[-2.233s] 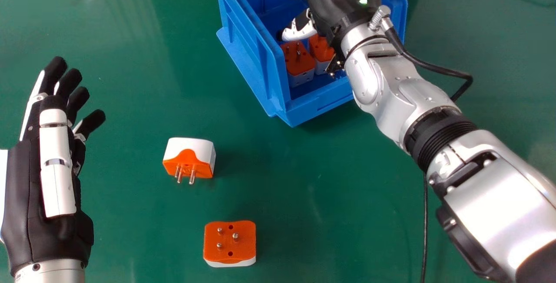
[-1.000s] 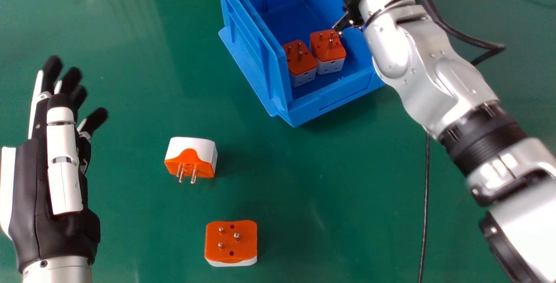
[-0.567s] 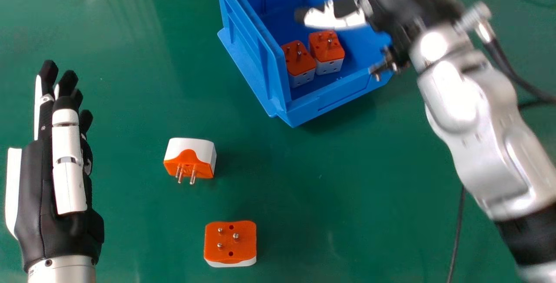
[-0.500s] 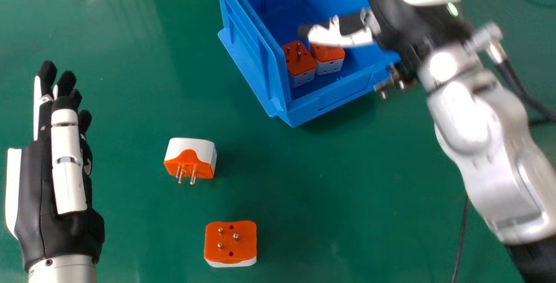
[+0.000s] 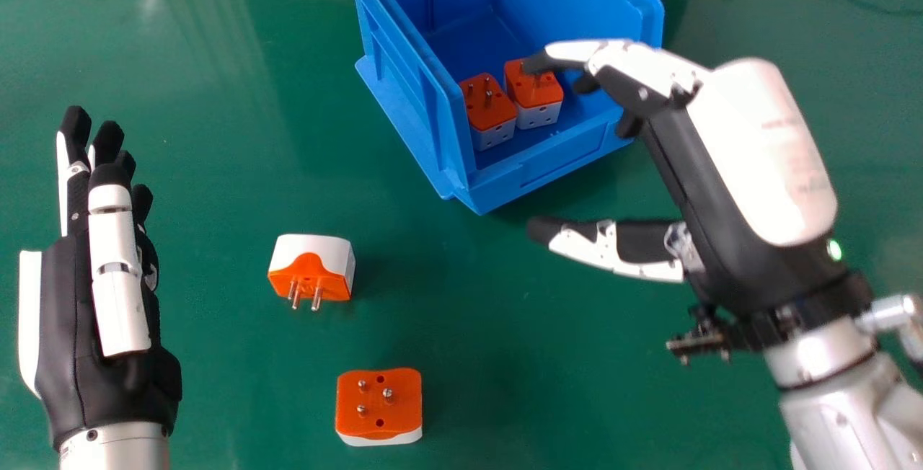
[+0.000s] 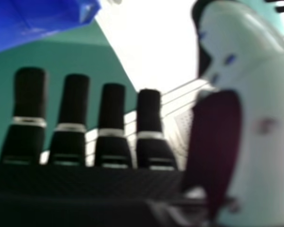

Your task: Pick all objects and put in blue box

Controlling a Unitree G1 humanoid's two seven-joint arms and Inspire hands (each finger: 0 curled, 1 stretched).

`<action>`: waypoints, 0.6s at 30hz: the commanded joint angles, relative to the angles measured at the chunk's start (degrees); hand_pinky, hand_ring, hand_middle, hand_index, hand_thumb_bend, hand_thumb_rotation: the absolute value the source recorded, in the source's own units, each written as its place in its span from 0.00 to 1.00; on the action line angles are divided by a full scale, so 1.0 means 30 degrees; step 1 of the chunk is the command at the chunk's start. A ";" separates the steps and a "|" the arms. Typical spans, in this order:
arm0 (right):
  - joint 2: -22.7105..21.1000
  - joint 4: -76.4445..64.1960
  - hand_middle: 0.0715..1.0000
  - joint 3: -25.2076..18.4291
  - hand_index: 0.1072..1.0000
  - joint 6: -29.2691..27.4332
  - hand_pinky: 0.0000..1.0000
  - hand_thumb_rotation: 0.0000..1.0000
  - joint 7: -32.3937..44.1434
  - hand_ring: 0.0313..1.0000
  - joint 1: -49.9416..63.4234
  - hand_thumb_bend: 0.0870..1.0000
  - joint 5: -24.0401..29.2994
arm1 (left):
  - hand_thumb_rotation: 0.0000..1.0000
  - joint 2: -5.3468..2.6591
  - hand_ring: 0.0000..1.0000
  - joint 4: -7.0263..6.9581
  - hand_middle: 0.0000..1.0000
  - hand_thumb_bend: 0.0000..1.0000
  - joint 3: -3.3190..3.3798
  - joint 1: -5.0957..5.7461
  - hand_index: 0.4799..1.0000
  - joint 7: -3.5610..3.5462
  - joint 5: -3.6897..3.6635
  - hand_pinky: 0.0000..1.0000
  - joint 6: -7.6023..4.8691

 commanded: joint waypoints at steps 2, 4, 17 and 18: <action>0.0203 -0.0263 0.69 -0.0100 0.66 -0.1385 0.49 0.00 -0.0645 0.65 0.1093 0.71 0.0188 | 1.00 0.0070 1.00 -0.0092 1.00 0.05 0.0062 0.0132 1.00 0.0060 0.0244 1.00 -0.0622; 0.0184 0.0241 0.69 0.0095 0.66 -0.2217 0.49 0.00 -0.0787 0.64 0.1670 0.72 0.0199 | 1.00 0.0102 1.00 -0.0026 1.00 0.03 0.0139 0.0274 1.00 -0.0055 0.0096 1.00 -0.0775; 0.0132 0.2692 0.64 0.0287 0.61 -0.5324 0.47 0.00 -0.0752 0.61 0.2460 0.71 0.0391 | 1.00 -0.0075 1.00 0.0339 1.00 0.00 0.0051 0.0586 1.00 0.0002 0.0119 1.00 -0.1406; 0.0109 0.2835 0.63 0.0331 0.61 -0.5510 0.47 0.00 -0.0690 0.60 0.2393 0.71 0.0417 | 1.00 -0.0068 1.00 0.0349 1.00 0.00 0.0029 0.0606 1.00 -0.0002 0.0164 1.00 -0.1414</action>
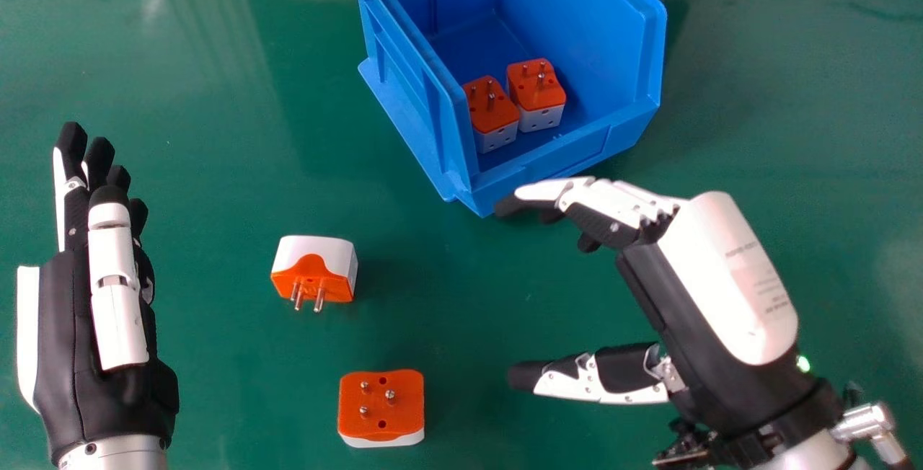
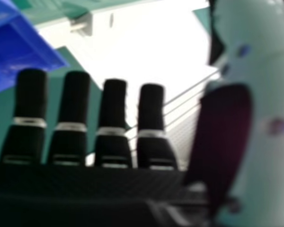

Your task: Pick all objects and put in blue box

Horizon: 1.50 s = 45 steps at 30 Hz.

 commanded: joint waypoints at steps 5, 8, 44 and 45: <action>-0.0348 0.0619 0.60 0.0461 0.59 -0.1065 0.46 0.00 0.0712 0.58 -0.0484 0.70 0.0480 | 1.00 -0.0003 1.00 -0.0128 1.00 0.00 -0.0078 0.0260 1.00 0.0020 0.0200 1.00 -0.0639; -0.0527 0.0890 0.60 0.0859 0.59 -0.1153 0.46 0.03 0.1526 0.58 -0.0665 0.65 0.0790 | 1.00 0.0044 1.00 0.0004 1.00 0.00 -0.0017 0.0305 1.00 -0.0052 0.0163 1.00 -0.0840; -0.0535 0.0894 1.00 0.4103 0.99 0.2256 0.89 0.91 0.7869 1.00 -0.3218 0.48 0.0017 | 1.00 0.0200 1.00 0.1660 1.00 0.08 0.0371 0.0854 1.00 -0.0669 -0.0066 1.00 -0.2507; -0.0514 0.0940 1.00 0.4102 1.00 0.2289 0.89 0.92 0.7797 1.00 -0.3246 0.48 -0.0050 | 1.00 0.0221 1.00 0.1746 1.00 0.09 0.0410 0.0841 1.00 -0.0693 -0.0088 1.00 -0.2573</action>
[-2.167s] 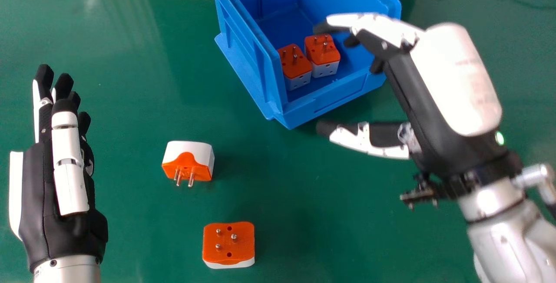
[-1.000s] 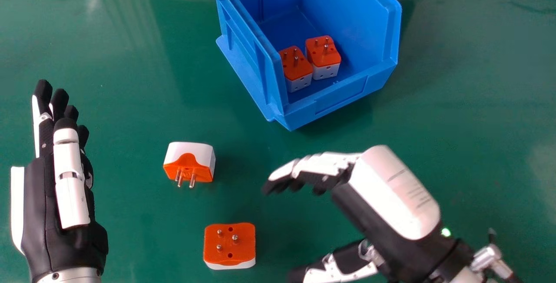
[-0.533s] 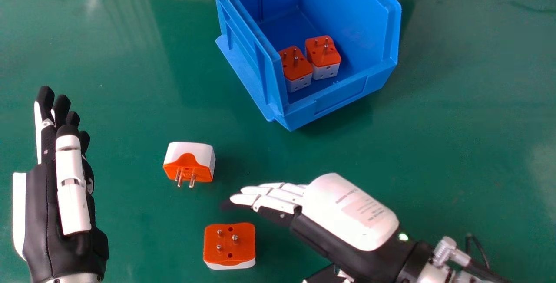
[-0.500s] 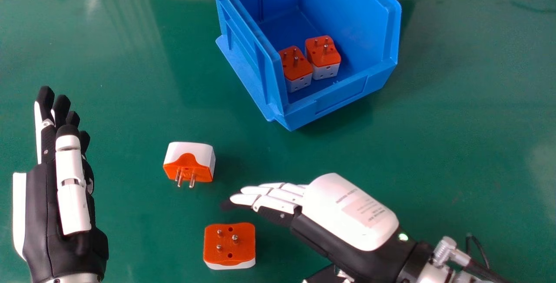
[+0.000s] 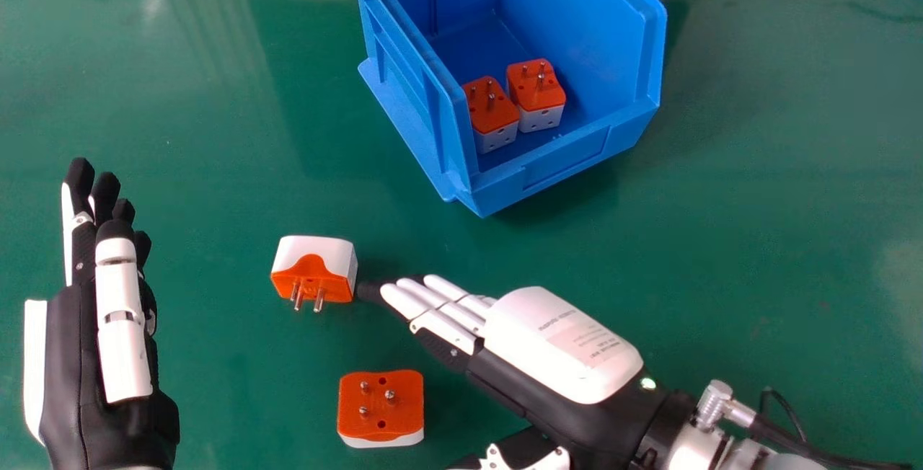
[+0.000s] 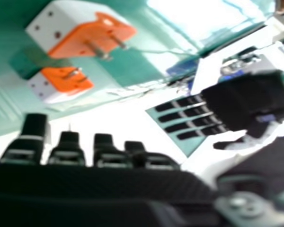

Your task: Pick all objects and put in blue box

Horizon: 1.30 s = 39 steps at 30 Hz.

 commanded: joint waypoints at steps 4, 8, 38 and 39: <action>0.0106 0.0099 1.00 0.0035 1.00 -0.0294 0.90 0.97 -0.0776 1.00 -0.0449 0.48 -0.0173 | 1.00 0.0251 1.00 0.0195 1.00 0.12 0.0254 -0.0021 1.00 -0.0149 -0.0097 1.00 -0.0745; 0.0064 0.0477 1.00 0.0160 1.00 -0.0459 0.90 0.99 -0.1177 1.00 -0.0642 0.47 -0.0374 | 1.00 0.0234 1.00 0.0388 1.00 0.14 0.0296 -0.0126 1.00 -0.0195 -0.0232 1.00 -0.0880; 0.0604 0.3807 0.65 0.0255 0.64 -0.3335 0.54 0.32 -0.4233 0.63 -0.1503 0.58 0.0155 | 1.00 0.0556 1.00 0.1409 1.00 0.25 0.0837 -0.0818 1.00 -0.0704 -0.0595 1.00 -0.1328; 0.0667 0.3979 0.63 0.0293 0.62 -0.3358 0.53 0.27 -0.4348 0.61 -0.1608 0.60 0.0096 | 1.00 0.0582 1.00 0.1436 1.00 0.26 0.0839 -0.0860 1.00 -0.0730 -0.0626 1.00 -0.1325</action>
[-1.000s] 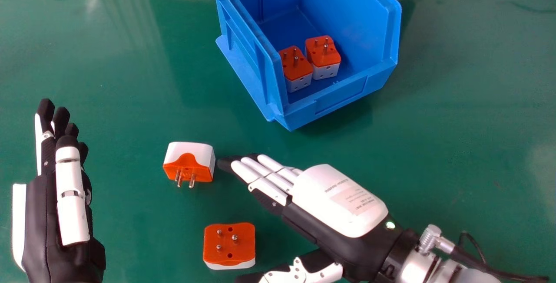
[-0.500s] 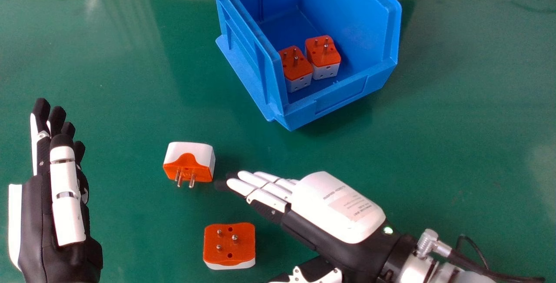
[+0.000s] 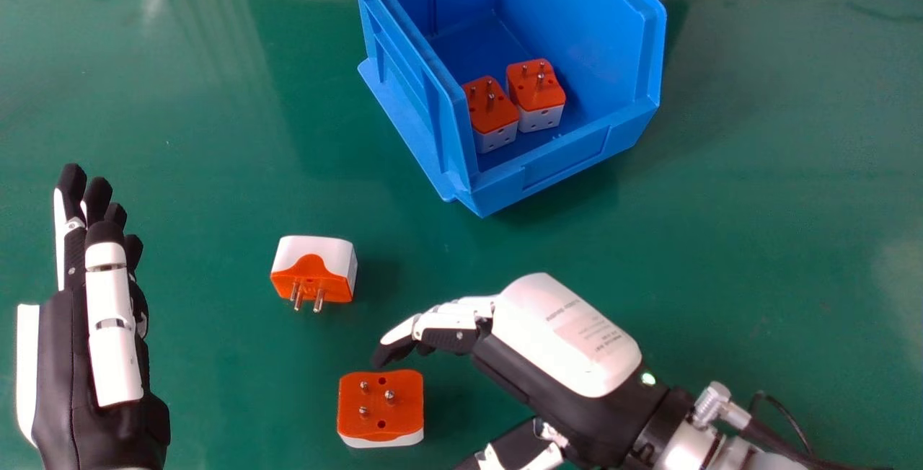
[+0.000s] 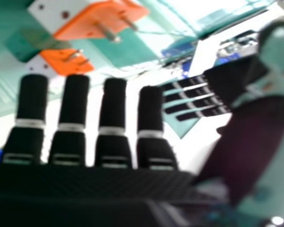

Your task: Pick all objects and put in blue box

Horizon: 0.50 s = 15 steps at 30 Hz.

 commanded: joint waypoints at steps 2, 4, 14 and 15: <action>0.0326 0.0120 0.63 0.0130 0.61 -0.0228 0.52 0.24 -0.0466 0.60 -0.0412 0.61 -0.0073 | 1.00 0.0207 1.00 0.0007 1.00 0.26 0.0126 -0.0146 1.00 -0.0068 -0.0123 1.00 -0.0427; 0.0478 0.0063 0.62 0.0215 0.61 0.0264 0.51 0.22 -0.0334 0.60 -0.0488 0.62 -0.0398 | 1.00 0.0257 1.00 0.0113 1.00 0.27 0.0140 -0.0238 1.00 -0.0092 -0.0116 1.00 -0.0553; 0.1089 0.0670 0.62 0.0734 0.61 0.1120 0.51 0.22 -0.0816 0.59 -0.1116 0.65 -0.1436 | 1.00 0.0393 1.00 0.0395 1.00 0.27 0.0219 -0.0415 1.00 -0.0210 -0.0358 1.00 -0.0766; 0.1155 0.0696 0.62 0.0767 0.61 0.1208 0.50 0.22 -0.0919 0.59 -0.1129 0.65 -0.1572 | 1.00 0.0406 1.00 0.0422 1.00 0.27 0.0230 -0.0418 1.00 -0.0209 -0.0356 1.00 -0.0796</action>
